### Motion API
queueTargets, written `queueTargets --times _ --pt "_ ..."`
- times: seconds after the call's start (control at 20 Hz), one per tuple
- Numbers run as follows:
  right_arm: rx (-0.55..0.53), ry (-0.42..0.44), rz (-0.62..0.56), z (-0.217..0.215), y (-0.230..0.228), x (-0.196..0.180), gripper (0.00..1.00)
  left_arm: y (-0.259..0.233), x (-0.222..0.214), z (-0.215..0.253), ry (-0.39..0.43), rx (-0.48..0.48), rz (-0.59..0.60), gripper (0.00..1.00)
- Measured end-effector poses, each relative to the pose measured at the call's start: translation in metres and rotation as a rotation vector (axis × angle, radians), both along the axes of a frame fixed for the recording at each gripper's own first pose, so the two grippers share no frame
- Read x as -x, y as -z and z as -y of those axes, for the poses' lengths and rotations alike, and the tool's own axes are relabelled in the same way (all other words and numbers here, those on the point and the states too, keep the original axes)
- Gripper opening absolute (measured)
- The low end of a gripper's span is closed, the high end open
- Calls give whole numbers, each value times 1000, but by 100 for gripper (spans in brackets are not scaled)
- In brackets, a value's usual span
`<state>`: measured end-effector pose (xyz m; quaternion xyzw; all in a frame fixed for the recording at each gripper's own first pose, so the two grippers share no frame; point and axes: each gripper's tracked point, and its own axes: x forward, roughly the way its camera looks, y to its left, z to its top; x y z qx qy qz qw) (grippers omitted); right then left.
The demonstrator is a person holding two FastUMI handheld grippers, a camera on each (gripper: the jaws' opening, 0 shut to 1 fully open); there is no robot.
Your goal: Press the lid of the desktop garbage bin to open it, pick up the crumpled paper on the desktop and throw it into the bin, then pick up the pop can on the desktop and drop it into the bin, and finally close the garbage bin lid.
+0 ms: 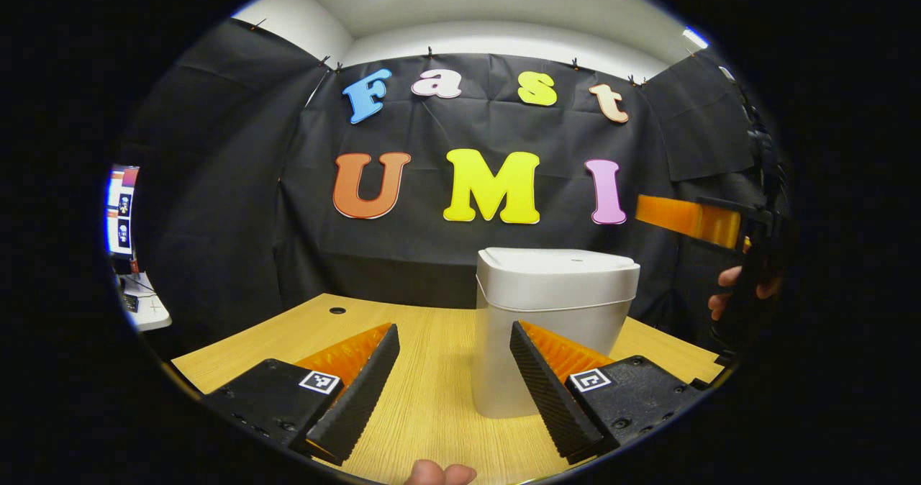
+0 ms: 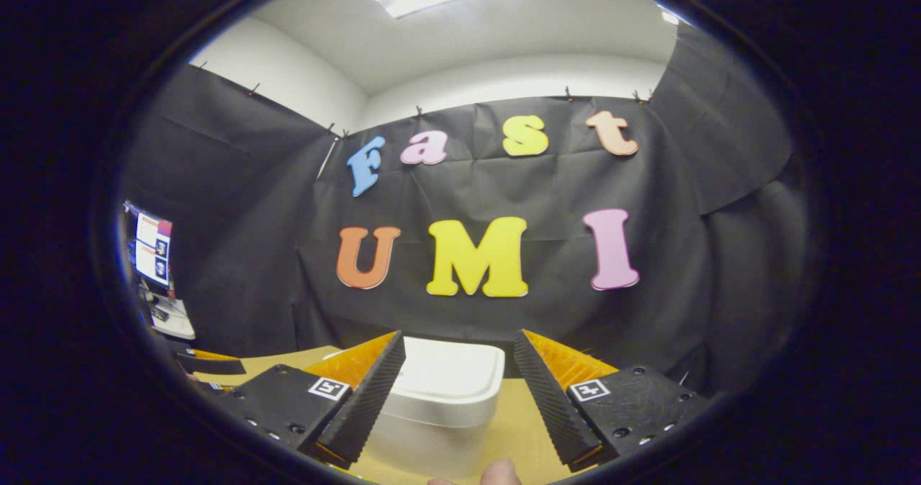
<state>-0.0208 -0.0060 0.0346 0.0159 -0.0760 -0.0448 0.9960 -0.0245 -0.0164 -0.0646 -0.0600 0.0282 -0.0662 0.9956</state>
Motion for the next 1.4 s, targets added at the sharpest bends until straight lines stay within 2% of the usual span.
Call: queueTargets --times 0.1,0.2,0.4,0.5,0.95,1.15,1.4 --pt "4 98 -49 29 39 24 93 0 1 7 0 4 6 99" --pt "-11 136 -65 37 53 39 96 1 3 9 -12 -20 10 99" --pt "25 124 -131 22 96 42 93 8 4 16 -35 -44 21 99" --pt "16 97 -165 15 112 36 95 13 4 17 -48 -47 16 100" --pt "2 156 -150 25 117 34 95 9 -4 26 -38 -59 36 99" --pt "-2 149 -163 25 122 31 95 4 -4 27 -48 -80 50 99" --pt "0 165 -132 36 117 34 95 8 -4 29 -69 -59 32 99"
